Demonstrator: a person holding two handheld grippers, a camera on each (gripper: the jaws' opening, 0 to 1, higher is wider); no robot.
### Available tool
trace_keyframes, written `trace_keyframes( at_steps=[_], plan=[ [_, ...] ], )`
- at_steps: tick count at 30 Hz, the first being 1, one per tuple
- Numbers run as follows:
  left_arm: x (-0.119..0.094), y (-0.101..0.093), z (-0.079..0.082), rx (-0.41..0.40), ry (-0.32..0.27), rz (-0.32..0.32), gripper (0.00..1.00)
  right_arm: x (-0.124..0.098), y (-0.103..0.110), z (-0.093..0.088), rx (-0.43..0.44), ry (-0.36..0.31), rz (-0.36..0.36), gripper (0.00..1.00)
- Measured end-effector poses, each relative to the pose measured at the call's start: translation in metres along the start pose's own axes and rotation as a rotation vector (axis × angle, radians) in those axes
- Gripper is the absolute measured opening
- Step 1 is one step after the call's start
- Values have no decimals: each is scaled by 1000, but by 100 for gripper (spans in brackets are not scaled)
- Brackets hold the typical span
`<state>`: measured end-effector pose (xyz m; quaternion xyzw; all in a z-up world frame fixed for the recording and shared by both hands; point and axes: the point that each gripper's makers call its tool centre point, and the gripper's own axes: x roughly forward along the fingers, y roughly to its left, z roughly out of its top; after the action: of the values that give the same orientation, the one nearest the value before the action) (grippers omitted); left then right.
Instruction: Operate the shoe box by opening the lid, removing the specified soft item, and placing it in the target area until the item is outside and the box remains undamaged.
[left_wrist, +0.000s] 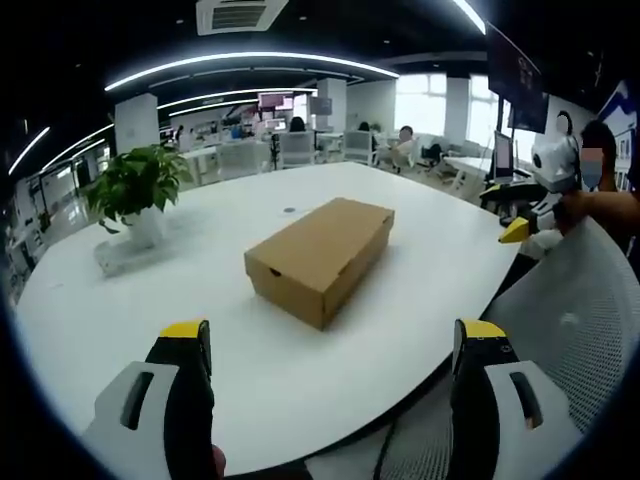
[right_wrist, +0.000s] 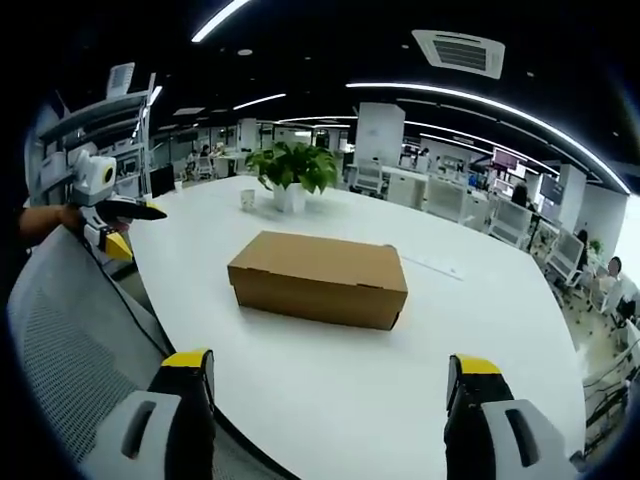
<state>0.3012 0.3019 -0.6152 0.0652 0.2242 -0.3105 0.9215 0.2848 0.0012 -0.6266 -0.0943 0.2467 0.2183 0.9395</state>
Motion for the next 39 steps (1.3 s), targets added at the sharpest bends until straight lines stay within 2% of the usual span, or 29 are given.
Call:
trace_keyframes(
  at_steps=[39],
  plan=[
    [2,-3,2,-5,1,-13,99,0,-1,2,18,-10,7,98]
  ],
)
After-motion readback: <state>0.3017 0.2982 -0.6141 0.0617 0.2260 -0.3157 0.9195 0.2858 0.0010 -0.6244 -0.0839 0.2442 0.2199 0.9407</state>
